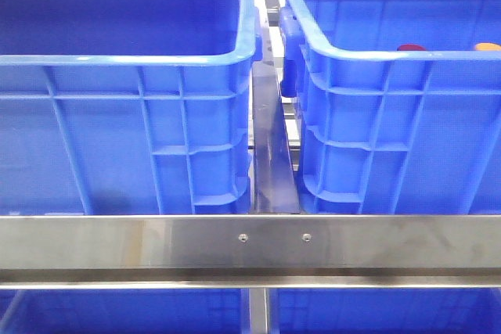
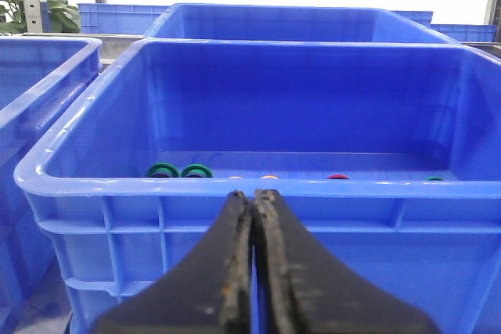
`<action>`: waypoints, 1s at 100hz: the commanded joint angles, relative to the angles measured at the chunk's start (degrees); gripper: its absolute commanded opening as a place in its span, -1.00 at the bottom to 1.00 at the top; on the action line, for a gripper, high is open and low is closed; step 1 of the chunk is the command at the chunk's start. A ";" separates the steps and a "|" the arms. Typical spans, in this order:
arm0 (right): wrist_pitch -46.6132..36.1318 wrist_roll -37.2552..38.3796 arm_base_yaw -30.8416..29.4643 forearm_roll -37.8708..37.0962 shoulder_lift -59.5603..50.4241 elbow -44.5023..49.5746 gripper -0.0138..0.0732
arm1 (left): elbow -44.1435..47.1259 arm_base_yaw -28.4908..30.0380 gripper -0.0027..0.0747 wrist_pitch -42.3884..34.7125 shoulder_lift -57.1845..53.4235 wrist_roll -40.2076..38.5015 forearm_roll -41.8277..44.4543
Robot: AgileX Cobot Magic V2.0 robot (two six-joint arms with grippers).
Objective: Pick red and yellow buttons and place in box
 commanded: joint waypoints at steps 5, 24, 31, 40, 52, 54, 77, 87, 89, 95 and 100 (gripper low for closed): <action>-6.98 0.77 -0.04 -0.81 -4.45 2.93 -0.84 | 2.82 0.03 -0.98 -4.44 -1.90 -0.49 -0.08; -7.34 0.77 -0.04 -0.81 -12.77 9.27 -0.84 | 2.82 0.03 -0.98 -4.44 -1.90 -0.49 -0.08; -7.99 0.77 -0.04 -0.81 -15.30 11.33 -0.84 | 2.82 0.03 -0.98 -4.44 -1.90 -0.49 -0.08; -11.12 0.77 -0.04 -0.56 -16.31 13.96 -0.84 | 2.82 0.03 -0.98 -4.44 -1.90 -0.49 -0.08; -15.21 0.77 -0.74 0.57 -16.32 16.85 -0.84 | 2.82 0.03 -0.98 -4.44 -1.90 -0.49 -0.08; -15.79 0.77 -0.99 1.12 -16.32 17.27 -0.84 | 2.82 0.03 -0.98 -4.44 -1.90 -0.49 -0.08; -16.92 0.77 -2.53 3.40 -16.32 18.64 -0.84 | 2.82 0.03 -0.98 -4.44 -1.90 -0.49 -0.08; -17.01 0.77 -2.53 3.40 -16.32 18.64 -0.84 | 2.82 0.03 -0.98 -4.44 -1.90 -0.49 -0.08; -17.01 0.77 -2.53 3.40 -16.32 18.64 -0.84 | 2.82 0.03 -0.98 -4.44 -1.90 -0.49 -0.08; -17.01 0.77 -2.53 3.40 -16.32 18.64 -0.84 | 2.82 0.03 -0.98 -4.44 -1.90 -0.49 -0.08; -17.01 0.77 -2.53 3.40 -16.32 18.64 -0.84 | 2.82 0.03 -0.98 -4.44 -1.90 -0.49 -0.08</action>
